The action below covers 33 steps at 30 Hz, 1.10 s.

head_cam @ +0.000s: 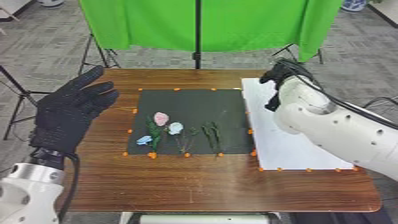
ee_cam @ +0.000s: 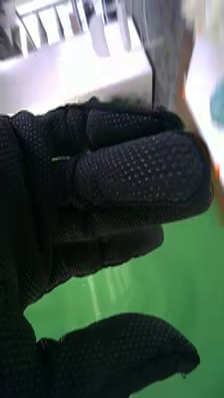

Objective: Arrange flowers

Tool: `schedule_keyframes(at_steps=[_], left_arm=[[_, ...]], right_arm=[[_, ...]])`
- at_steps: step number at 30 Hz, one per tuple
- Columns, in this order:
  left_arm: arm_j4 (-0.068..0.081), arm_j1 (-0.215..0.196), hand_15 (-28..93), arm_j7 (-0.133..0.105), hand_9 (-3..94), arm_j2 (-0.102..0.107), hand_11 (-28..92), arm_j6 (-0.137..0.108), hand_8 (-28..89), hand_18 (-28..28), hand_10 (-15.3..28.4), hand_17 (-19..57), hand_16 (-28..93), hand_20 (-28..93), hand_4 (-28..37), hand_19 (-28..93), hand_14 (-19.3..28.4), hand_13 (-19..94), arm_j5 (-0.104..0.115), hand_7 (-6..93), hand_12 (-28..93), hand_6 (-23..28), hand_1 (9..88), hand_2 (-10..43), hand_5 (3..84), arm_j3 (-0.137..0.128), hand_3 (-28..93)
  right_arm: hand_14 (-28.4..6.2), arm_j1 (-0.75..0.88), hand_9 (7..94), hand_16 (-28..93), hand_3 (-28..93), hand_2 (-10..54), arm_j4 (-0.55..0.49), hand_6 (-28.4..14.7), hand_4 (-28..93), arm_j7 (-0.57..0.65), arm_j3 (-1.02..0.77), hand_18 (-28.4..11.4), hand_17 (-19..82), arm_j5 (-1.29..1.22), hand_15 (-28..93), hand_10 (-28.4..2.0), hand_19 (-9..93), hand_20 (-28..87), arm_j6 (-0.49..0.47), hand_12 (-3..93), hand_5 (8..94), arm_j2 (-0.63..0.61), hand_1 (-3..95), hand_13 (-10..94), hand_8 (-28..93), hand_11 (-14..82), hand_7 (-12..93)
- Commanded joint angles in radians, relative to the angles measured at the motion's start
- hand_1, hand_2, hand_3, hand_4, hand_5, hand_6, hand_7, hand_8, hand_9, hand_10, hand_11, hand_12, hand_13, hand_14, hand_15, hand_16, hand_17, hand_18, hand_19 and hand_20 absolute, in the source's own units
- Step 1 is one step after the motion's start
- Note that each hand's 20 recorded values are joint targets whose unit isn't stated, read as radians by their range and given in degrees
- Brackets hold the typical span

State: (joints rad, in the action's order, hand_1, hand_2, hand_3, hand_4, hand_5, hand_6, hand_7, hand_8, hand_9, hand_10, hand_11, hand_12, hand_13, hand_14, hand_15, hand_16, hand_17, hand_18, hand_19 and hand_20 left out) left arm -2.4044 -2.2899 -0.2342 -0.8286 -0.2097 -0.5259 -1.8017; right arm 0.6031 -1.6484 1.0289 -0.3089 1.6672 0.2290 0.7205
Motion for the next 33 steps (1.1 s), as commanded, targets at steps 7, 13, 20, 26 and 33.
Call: schedule_keyframes(at_steps=[7,13,20,26,33], left_arm=[[0.018,0.031,52,0.028,33.8,-0.011,30,0.008,-10,24.8,21.7,-9.8,-9,26,-22.3,55,28.4,23,-0.001,15.8,12,10.0,23.9,7.4,37.8,0.025,77],[0.024,0.048,52,0.024,33.8,-0.010,30,0.015,-10,24.8,21.8,-9.9,-9,26,-22.3,55,28.4,23,-0.001,15.9,12,10.0,24.0,7.4,37.8,0.038,77],[0.025,0.057,52,0.016,33.9,-0.007,31,0.023,-10,24.8,21.8,-9.9,-9,26,-22.4,55,28.4,23,-0.001,15.9,12,10.0,23.9,7.3,37.8,0.045,77],[0.024,0.057,52,0.008,34.0,-0.005,31,0.022,-10,24.7,21.9,-9.8,-9,26,-22.5,55,28.4,23,0.003,15.9,12,10.0,23.8,7.3,37.9,0.047,77],[0.020,0.050,52,0.001,33.9,-0.009,31,0.021,-10,24.8,21.9,-9.8,-9,26,-22.6,55,28.4,23,0.000,15.8,12,10.1,23.7,7.3,37.9,0.045,78]], right_arm=[[-7.7,0.047,73.3,16,73,-7.4,0.068,2.3,-26,-0.017,0.007,-20.4,40,-0.030,60,-15.2,93,-4,-0.112,14.0,48.8,-0.018,32.2,79,-12,18.4,13],[-7.6,0.053,72.8,16,74,-7.5,0.112,3.2,-26,-0.030,0.019,-20.3,39,-0.023,59,-15.2,93,-6,-0.118,14.1,49.7,0.017,32.6,78,-13,18.0,14],[-7.9,0.027,72.4,16,74,-7.2,0.159,2.7,-26,-0.009,0.054,-20.1,39,-0.001,58,-15.1,93,-8,-0.140,14.0,49.7,0.044,33.1,78,-13,17.9,15],[-6.9,0.031,75.4,15,75,-9.1,0.183,1.7,-27,-0.006,0.086,-19.1,40,0.046,57,-11.9,92,-10,-0.127,13.9,59.1,0.043,38.8,78,-13,18.3,15],[-1.8,0.014,93.3,20,67,-9.5,0.191,3.8,-28,-0.019,0.186,-14.4,45,0.157,51,-4.9,93,-10,0.009,29.0,82.4,0.040,55.4,87,1,7.8,23]])
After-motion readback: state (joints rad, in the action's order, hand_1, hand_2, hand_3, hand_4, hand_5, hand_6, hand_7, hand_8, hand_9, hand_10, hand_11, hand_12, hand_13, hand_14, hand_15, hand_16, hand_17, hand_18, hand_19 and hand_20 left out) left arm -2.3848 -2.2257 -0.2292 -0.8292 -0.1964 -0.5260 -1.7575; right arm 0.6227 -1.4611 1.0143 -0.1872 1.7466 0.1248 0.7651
